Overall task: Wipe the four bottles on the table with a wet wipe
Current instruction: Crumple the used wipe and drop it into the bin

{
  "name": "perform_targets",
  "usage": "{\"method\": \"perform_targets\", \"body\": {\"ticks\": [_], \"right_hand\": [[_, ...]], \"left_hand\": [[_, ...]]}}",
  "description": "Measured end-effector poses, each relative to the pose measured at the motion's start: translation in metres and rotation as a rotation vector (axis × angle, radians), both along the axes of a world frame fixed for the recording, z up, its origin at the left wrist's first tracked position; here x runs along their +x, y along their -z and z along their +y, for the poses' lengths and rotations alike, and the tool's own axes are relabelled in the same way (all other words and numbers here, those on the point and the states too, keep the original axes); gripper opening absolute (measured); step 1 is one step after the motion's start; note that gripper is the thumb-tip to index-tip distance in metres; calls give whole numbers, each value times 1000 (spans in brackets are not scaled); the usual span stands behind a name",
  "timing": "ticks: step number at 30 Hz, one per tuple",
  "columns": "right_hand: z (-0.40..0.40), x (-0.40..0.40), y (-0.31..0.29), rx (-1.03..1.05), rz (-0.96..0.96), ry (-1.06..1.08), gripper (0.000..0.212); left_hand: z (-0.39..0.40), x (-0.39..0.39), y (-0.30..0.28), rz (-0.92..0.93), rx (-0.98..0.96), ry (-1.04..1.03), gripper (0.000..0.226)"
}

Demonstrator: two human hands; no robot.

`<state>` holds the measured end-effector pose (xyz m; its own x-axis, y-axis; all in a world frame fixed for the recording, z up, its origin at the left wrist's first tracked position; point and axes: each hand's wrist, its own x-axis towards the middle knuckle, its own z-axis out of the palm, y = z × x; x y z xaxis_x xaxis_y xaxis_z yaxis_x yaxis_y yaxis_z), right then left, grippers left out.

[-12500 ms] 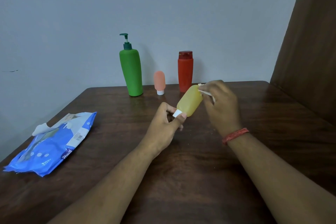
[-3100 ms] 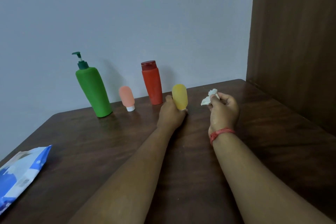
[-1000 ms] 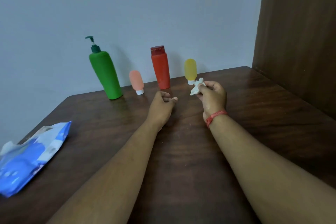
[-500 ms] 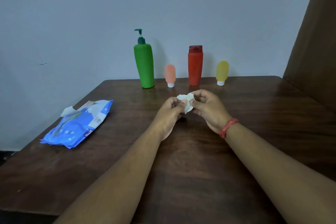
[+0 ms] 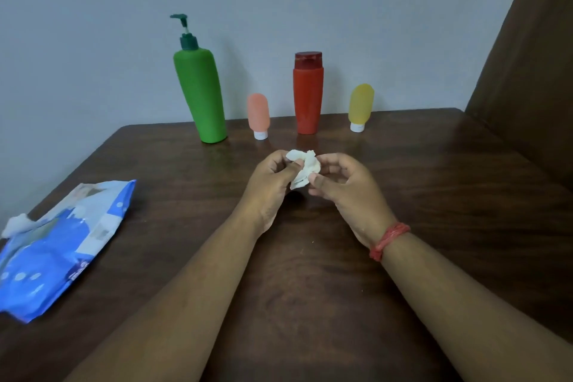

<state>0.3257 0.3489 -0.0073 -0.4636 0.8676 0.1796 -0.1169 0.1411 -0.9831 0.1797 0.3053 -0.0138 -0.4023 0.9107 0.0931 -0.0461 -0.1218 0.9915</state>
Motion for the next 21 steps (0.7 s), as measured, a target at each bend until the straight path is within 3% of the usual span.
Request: {"method": "perform_targets", "body": {"ticks": [10, 17, 21], "right_hand": [[3, -12, -19, -161, -93, 46, 25], [7, -29, -51, -327, -236, 108, 31], [-4, -31, -82, -373, -250, 94, 27]], "left_hand": [[-5, 23, -8, -61, -58, -178, 15], [-8, 30, -40, -173, -240, -362, 14], [-19, 30, -71, -106, -316, -418, 10]]}}
